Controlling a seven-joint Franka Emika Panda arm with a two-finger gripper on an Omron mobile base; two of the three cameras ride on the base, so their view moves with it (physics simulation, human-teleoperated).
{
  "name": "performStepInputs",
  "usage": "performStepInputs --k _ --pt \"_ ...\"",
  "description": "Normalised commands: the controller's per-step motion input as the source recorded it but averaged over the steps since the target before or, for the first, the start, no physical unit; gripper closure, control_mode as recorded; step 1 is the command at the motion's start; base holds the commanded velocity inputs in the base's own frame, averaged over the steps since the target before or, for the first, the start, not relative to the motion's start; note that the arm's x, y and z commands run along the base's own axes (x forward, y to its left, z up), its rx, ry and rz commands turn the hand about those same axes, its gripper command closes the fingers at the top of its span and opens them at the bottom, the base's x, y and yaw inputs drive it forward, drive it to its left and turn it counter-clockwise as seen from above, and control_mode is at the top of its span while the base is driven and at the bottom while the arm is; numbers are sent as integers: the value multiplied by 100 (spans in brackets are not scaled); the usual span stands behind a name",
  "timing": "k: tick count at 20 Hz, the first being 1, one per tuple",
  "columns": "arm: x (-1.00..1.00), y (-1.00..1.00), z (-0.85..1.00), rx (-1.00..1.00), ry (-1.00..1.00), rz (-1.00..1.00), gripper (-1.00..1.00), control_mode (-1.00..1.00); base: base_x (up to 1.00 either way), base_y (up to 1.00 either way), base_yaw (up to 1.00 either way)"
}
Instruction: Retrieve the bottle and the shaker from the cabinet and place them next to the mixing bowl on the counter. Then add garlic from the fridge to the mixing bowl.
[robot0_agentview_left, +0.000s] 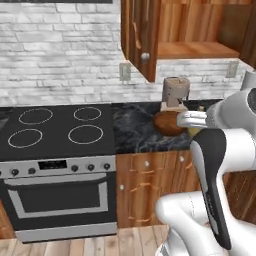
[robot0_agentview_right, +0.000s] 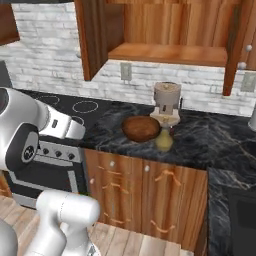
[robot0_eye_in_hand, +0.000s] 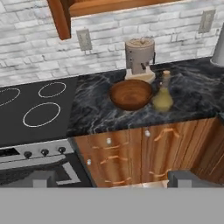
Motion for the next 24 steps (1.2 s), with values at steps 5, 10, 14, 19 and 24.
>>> performStepInputs --k 5,10,14,19,24 --pt "0 0 0 0 0 0 -100 100 0 25 100" --pt "0 0 0 0 0 0 -100 100 50 4 92" --pt "0 0 0 0 0 0 -100 100 32 30 92" --pt "0 0 0 0 0 0 -100 100 48 51 52" --pt "0 0 0 0 0 0 -100 100 77 79 27"
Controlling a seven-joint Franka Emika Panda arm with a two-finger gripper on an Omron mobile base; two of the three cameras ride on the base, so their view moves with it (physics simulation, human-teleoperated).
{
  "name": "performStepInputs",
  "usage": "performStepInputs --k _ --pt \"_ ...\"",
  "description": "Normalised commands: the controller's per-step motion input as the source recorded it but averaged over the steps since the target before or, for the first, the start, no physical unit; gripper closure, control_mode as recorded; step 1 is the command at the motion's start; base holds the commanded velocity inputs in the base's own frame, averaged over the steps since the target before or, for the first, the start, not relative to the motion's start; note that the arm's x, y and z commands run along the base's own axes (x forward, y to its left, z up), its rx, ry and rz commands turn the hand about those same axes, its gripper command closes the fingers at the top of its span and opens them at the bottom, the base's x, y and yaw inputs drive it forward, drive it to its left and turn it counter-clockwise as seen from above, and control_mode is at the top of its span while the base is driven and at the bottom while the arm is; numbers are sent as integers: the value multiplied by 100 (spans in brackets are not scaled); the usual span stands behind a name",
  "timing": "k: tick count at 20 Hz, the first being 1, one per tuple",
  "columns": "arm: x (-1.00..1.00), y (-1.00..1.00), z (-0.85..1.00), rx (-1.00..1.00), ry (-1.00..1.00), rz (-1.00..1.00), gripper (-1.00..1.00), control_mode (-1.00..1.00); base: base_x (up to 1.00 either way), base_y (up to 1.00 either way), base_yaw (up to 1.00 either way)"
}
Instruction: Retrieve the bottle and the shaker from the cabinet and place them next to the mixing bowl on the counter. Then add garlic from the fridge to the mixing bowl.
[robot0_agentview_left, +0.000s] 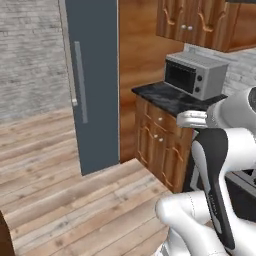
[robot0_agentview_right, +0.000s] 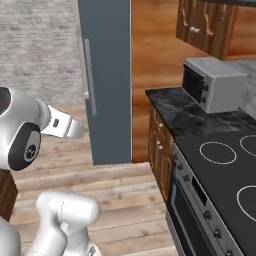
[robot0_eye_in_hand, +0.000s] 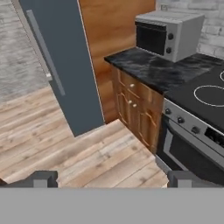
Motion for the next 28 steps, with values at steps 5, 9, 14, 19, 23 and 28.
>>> performStepInputs --k 5,9,14,19,23,28 --pt "0 0 0 0 0 0 -100 100 100 75 51" --pt "0 0 0 0 0 0 -100 100 100 57 57" --pt "0 0 0 0 0 0 -100 100 100 61 51" --pt "0 0 0 0 0 0 -100 100 100 62 38" --pt "0 0 0 0 0 0 -100 100 100 26 19" --pt "0 0 0 0 0 0 -100 100 100 0 0"
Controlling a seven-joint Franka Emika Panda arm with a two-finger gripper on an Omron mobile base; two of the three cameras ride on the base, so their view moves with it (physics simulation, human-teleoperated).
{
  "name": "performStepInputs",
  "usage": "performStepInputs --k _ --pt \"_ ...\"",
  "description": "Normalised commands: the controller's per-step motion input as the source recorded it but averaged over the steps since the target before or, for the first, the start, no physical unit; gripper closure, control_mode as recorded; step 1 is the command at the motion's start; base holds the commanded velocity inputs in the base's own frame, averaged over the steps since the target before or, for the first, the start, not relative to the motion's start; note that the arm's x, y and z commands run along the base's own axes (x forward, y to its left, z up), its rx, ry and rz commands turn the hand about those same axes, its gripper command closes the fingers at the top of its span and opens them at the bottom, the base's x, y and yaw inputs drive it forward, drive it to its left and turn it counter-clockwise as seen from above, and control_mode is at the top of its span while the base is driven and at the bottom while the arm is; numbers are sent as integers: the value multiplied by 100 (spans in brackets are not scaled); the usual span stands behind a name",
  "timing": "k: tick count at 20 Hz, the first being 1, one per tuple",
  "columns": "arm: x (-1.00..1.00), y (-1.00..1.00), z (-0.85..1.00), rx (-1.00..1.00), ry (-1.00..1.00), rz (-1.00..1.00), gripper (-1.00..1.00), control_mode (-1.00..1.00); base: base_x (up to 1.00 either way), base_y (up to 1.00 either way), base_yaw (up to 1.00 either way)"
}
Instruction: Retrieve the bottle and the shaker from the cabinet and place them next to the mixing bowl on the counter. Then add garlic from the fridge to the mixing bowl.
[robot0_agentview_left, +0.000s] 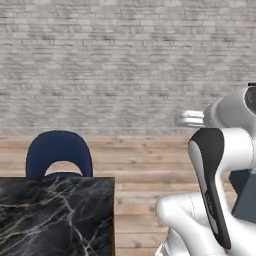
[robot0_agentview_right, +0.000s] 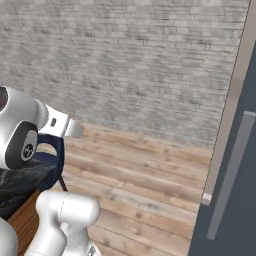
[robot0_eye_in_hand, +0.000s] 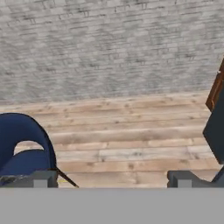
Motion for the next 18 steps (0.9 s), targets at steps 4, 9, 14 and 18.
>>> performStepInputs --k 4,9,14,18 --pt "0 0 0 0 0 0 -100 100 100 0 0" --pt "0 0 0 0 0 0 -100 100 100 0 0" --pt "0 0 0 0 0 0 -100 100 100 2 0" --pt "0 0 0 0 0 0 -100 100 100 8 -7"
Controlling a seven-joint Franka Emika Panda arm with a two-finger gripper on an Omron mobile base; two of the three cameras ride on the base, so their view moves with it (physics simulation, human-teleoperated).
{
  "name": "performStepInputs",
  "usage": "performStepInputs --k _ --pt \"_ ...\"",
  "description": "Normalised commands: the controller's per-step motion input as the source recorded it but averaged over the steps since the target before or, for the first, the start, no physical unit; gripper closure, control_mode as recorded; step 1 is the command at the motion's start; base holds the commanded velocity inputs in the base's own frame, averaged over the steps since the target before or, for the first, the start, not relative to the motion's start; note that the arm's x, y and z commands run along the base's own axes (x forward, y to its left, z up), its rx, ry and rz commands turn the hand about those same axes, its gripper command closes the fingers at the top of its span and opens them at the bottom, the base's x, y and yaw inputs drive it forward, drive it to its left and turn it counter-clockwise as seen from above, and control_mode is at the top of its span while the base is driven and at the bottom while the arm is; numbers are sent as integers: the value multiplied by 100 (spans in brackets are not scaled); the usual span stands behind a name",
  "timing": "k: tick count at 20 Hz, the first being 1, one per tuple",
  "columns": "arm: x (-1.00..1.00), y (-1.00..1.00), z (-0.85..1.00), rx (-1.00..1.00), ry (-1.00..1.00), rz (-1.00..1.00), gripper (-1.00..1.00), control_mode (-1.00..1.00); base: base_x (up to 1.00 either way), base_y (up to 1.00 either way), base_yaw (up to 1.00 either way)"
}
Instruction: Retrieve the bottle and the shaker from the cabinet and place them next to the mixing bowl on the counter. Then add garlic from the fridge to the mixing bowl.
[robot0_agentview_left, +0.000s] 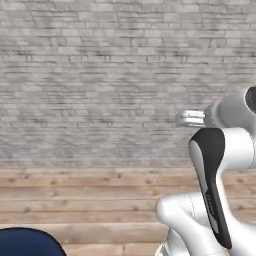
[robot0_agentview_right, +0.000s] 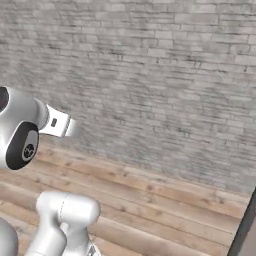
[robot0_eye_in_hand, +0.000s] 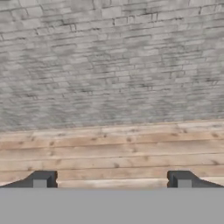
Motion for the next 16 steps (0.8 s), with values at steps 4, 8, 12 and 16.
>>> performStepInputs --k 4,8,12,16 --pt "0 0 0 0 0 0 -100 100 100 21 -28" --pt "0 0 0 0 0 0 -100 100 21 4 -93" --pt "0 0 0 0 0 0 -100 100 1 0 -100" --pt "0 0 0 0 0 0 -100 100 16 13 -91"
